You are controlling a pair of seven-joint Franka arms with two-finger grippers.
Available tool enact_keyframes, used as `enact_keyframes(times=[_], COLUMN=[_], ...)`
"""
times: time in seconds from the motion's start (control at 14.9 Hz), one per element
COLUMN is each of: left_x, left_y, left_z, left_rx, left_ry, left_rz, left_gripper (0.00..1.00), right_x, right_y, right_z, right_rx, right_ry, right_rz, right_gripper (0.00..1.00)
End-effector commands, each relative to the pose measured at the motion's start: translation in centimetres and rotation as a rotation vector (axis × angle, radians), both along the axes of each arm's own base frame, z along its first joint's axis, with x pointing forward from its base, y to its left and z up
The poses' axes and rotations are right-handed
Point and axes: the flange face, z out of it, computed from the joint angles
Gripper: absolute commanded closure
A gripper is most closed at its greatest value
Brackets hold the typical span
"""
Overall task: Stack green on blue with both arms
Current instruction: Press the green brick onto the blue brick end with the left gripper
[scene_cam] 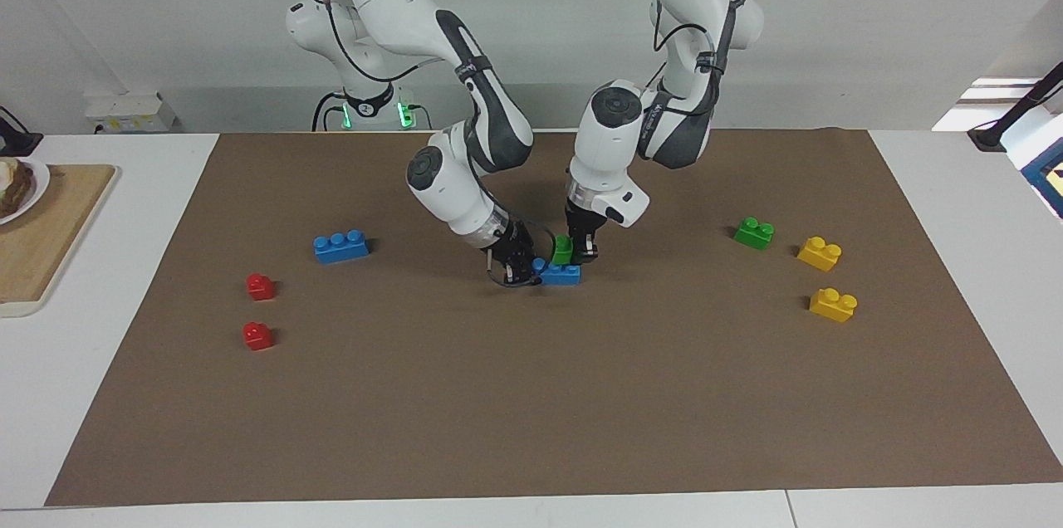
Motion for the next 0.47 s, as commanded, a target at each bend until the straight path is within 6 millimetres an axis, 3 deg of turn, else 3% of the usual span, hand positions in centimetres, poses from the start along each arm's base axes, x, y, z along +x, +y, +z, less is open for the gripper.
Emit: enact_keyframes(times=[0.0, 0.4], left_x=[-0.04, 0.37], left_y=[-0.06, 0.23], left_z=[-1.12, -2.04], left_rx=[0.019, 0.03], left_ry=[-0.019, -0.048], left_rz=[0.002, -0.018], left_gripper=[1.0, 1.0], right_x=[-0.39, -0.41], right_y=[-0.1, -0.14], right_z=[-0.71, -0.77], right_rx=[0.001, 0.001], right_ry=[-0.001, -0.001], right_rz=[-0.033, -0.035], right_gripper=[1.0, 1.0])
